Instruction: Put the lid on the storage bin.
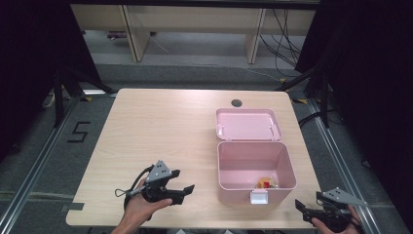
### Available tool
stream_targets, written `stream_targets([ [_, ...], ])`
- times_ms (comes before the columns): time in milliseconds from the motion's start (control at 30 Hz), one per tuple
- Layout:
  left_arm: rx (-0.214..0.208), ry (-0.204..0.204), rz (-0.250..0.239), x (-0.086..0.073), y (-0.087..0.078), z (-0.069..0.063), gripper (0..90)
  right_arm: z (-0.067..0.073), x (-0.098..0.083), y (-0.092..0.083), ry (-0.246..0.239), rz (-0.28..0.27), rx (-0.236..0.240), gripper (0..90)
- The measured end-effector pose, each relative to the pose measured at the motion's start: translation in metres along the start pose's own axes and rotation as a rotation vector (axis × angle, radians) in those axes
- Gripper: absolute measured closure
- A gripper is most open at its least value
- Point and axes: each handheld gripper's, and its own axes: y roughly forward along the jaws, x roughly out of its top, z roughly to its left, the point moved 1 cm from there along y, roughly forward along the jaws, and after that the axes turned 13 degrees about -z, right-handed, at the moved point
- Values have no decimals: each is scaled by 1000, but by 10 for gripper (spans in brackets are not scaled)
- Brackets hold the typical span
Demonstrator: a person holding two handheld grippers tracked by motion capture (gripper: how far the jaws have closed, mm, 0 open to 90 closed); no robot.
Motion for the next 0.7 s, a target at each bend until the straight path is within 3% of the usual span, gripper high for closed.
stream_targets([
  [67, -11, -11, -14, 11, 8, 2, 285, -4, 1, -1, -62, -8, -26, 155],
  [533, -41, -13, -7, 43, 54, 8, 357, -5, 0, -1, -62, -5, -21, 159],
  [567, -49, -15, -11, 45, 57, 8, 371, -5, 1, -1, -55, -1, -20, 159],
  [600, -42, -20, -16, 48, 59, 7, 379, -1, 0, -1, -7, 6, -15, 159],
  [633, -44, -16, -20, 51, 62, 6, 380, -1, 0, -1, -5, 7, -16, 159],
  [667, -44, -16, -20, 51, 62, 6, 382, -1, 0, -1, -5, 7, -16, 159],
  [700, -45, -7, -15, 56, 67, 5, 390, -5, 0, 0, -44, -1, -5, 160],
])
